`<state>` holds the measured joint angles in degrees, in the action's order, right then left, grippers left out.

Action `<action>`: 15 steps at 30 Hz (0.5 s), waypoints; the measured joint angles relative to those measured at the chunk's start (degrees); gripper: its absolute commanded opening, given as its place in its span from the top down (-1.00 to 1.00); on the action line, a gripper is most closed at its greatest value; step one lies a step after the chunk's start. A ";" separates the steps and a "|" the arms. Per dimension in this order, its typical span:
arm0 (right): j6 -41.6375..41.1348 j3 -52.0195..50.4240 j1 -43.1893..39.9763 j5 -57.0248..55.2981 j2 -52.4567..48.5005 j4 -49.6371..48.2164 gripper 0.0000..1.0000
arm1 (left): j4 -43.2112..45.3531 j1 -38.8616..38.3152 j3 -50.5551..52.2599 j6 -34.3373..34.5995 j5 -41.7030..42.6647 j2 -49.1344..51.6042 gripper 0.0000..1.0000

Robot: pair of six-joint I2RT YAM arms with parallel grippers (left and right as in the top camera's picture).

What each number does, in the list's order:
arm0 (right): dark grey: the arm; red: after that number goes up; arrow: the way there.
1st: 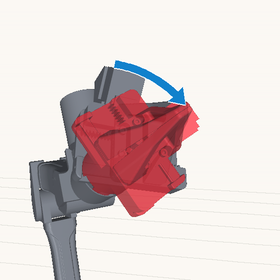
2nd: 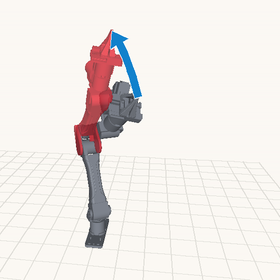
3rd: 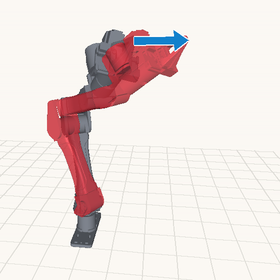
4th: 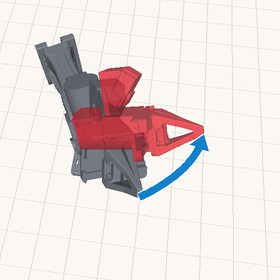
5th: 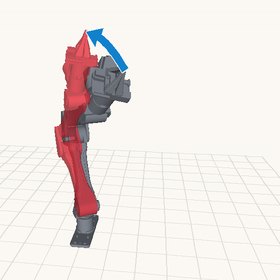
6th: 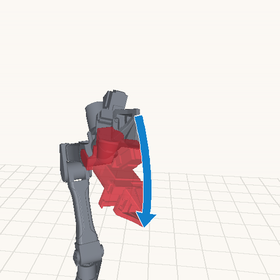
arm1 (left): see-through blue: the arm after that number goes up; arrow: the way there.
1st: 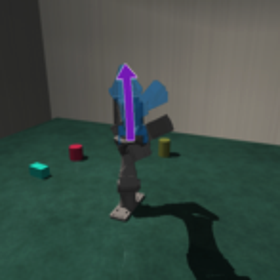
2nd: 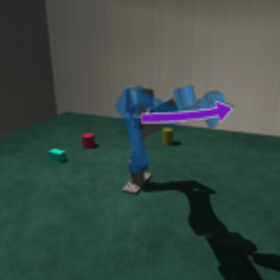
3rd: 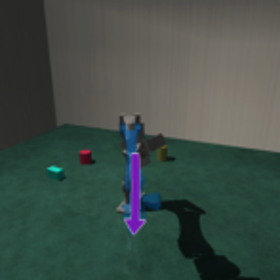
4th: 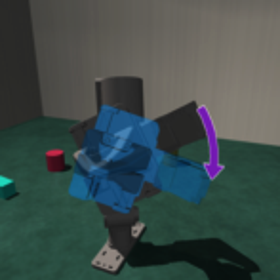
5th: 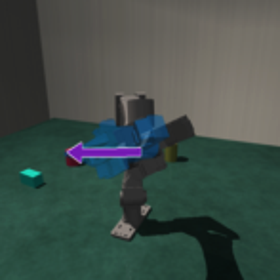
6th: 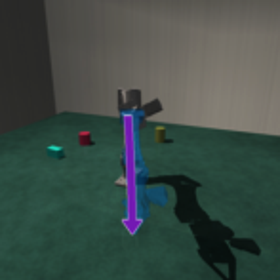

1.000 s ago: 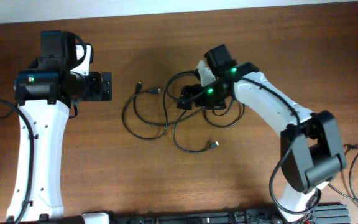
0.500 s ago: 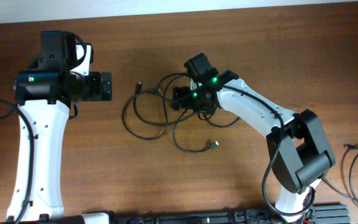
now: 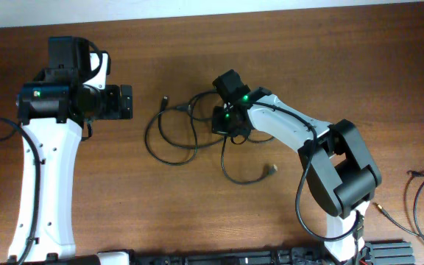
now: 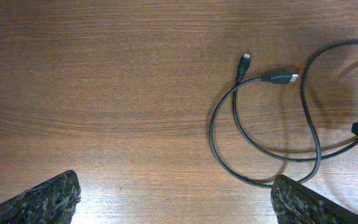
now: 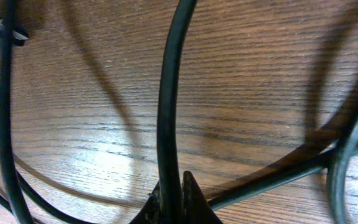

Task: Untangle cables
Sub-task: 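Lift the grasped cables up and toward the top edge with the right gripper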

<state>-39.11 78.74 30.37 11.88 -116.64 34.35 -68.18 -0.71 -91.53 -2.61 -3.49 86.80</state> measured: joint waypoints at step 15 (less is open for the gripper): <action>15.67 29.51 0.00 -1.31 17.55 12.07 0.92 | 0.02 0.00 0.00 0.00 0.00 0.00 -0.98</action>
<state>-23.44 108.25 30.37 10.57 -99.09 46.41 -68.16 -0.71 -91.53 -2.61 -3.49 86.80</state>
